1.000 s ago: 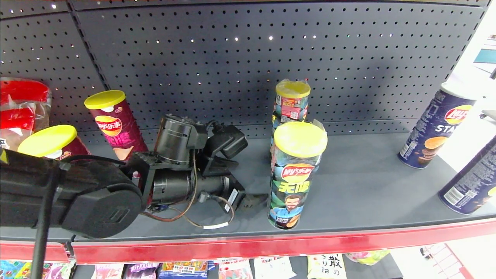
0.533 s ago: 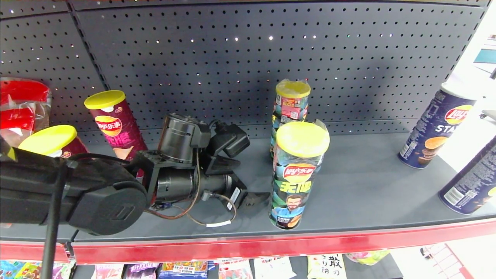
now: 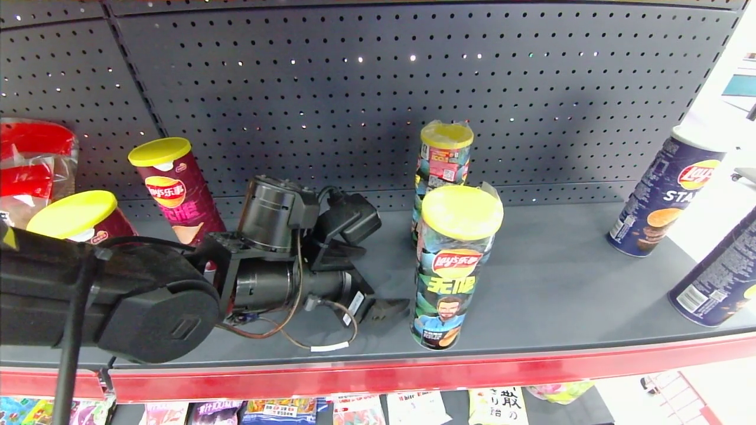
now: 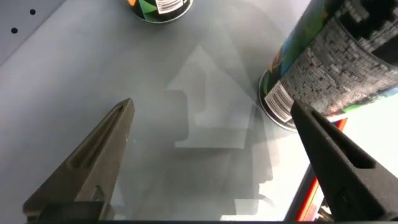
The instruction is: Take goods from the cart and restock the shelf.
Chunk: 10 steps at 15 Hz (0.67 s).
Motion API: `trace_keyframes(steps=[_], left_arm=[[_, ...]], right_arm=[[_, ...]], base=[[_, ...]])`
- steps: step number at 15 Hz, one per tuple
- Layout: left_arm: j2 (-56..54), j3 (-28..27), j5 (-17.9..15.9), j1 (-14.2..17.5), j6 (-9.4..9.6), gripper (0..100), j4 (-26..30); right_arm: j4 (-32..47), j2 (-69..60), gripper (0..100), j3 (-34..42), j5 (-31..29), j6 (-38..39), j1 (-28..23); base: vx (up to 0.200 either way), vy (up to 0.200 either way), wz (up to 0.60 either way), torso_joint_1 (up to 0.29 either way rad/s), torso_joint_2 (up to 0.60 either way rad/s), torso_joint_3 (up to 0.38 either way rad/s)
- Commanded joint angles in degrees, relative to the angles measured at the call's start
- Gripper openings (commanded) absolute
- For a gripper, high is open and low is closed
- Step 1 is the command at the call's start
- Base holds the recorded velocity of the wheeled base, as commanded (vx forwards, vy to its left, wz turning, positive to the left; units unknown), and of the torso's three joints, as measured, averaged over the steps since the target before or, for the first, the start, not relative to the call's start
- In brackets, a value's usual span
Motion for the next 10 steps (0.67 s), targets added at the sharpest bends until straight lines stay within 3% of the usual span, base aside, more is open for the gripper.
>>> trace_keyframes(steps=[1, 4, 10], left_arm=[[-0.5, 1.0, -1.1, 0.0, 1.35, 100, 0.0], [-0.4, 1.0, -1.5, 0.0, 2.32, 100, 0.0], [-0.4, 0.8, -1.5, -0.3, 2.32, 100, -0.1]], right_arm=[[0.0, 0.0, 100, 0.0, 0.0, 0.0, 0.0], [0.0, -0.2, 100, -0.3, -0.1, 0.0, 0.0], [-0.1, -0.2, 100, -0.3, -0.1, 0.0, -0.2]], base=[[0.000, 0.000, 0.00, 0.000, 0.00, 0.000], [0.000, 0.000, 0.00, 0.000, 0.00, 0.000], [0.000, 0.000, 0.00, 0.000, 0.00, 0.000]])
